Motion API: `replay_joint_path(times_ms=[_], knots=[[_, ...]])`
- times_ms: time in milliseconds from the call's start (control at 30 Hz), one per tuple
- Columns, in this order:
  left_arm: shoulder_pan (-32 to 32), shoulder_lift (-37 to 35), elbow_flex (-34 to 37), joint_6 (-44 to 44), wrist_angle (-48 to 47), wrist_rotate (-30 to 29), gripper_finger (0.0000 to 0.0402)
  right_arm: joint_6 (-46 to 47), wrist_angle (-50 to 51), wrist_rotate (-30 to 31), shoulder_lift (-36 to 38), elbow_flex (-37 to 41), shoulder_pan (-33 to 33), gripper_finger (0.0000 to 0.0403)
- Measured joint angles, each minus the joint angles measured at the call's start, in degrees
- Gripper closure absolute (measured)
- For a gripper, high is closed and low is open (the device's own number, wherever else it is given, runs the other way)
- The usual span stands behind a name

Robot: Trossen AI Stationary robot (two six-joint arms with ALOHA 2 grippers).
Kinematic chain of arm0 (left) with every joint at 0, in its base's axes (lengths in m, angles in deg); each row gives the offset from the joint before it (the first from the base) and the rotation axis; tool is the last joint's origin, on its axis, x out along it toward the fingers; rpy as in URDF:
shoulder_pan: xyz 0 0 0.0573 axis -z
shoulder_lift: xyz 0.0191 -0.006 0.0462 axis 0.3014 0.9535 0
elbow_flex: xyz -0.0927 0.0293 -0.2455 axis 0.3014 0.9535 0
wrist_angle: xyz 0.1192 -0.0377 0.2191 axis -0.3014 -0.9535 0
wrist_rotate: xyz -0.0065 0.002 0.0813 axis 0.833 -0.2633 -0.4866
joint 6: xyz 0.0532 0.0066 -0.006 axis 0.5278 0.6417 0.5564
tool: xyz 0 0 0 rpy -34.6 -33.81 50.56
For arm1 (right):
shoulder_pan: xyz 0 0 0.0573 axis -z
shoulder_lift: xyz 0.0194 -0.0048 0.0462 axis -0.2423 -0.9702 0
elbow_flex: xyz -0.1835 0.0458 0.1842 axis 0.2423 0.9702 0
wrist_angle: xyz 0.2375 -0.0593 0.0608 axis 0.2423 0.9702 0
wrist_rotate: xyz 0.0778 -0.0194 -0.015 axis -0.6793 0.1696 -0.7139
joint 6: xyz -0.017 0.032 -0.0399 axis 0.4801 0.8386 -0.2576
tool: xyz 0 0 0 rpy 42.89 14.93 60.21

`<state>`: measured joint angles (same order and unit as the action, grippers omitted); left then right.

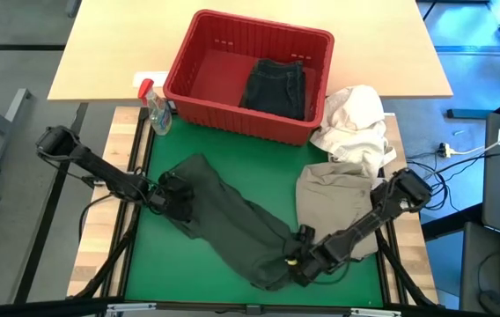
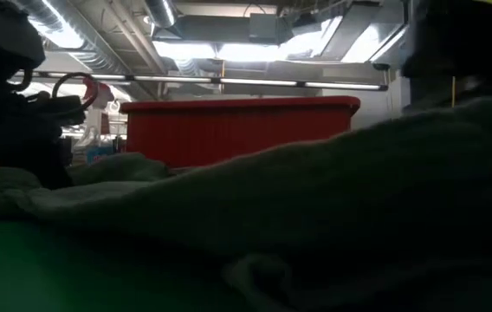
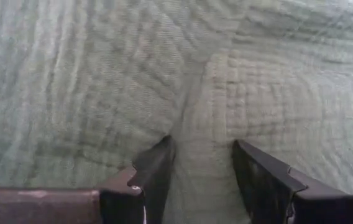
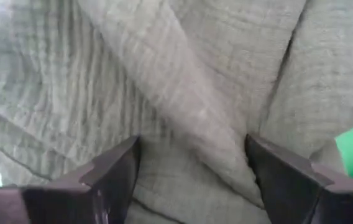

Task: Fold Laundry from Bin
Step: Fold the green polo shirt

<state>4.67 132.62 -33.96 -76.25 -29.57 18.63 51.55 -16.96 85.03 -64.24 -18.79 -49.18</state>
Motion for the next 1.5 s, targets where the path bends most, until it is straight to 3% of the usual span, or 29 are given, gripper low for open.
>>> replay_joint_path(times_ms=[200, 367, 667, 833, 1067, 1233, 1367, 1500], knots=[[3.78, -0.14, -0.59, -2.67, -1.78, -1.06, 0.0233, 4.95, -0.50, 3.34, -0.23, -0.38, -5.17, 0.0111], [3.86, -0.93, -5.50, 4.79, -3.16, 1.58, 0.0233, -0.86, 0.49, 4.40, -0.56, -6.70, -5.82, 0.0111], [3.90, -1.77, -19.21, 18.26, -4.15, 1.52, 0.0233, -17.53, 7.54, 7.87, -0.41, -16.68, 1.53, 0.0111], [3.01, -1.41, -17.57, 16.41, -5.15, -7.03, 0.0233, -20.64, 3.74, 5.71, -0.41, -14.25, 7.94, 0.0111], [-6.77, 1.89, -8.81, 13.76, 2.47, -4.82, 0.0233, -15.34, -0.63, -0.76, -0.41, -5.40, 12.99, 0.0111], [-17.97, 3.32, -5.28, 16.37, 2.58, -7.92, 0.0233, -9.08, -11.98, -4.34, -0.28, 1.09, 12.36, 0.0111], [-25.75, 3.74, -5.08, 31.83, 9.78, -7.89, 0.0233, -5.64, -19.04, -2.95, -0.15, 3.76, 10.18, 0.0111], [-31.96, 3.74, -5.10, 51.58, 23.14, 0.78, 0.0233, -6.42, -22.91, 0.67, -0.36, 4.03, 9.46, 0.0111]])
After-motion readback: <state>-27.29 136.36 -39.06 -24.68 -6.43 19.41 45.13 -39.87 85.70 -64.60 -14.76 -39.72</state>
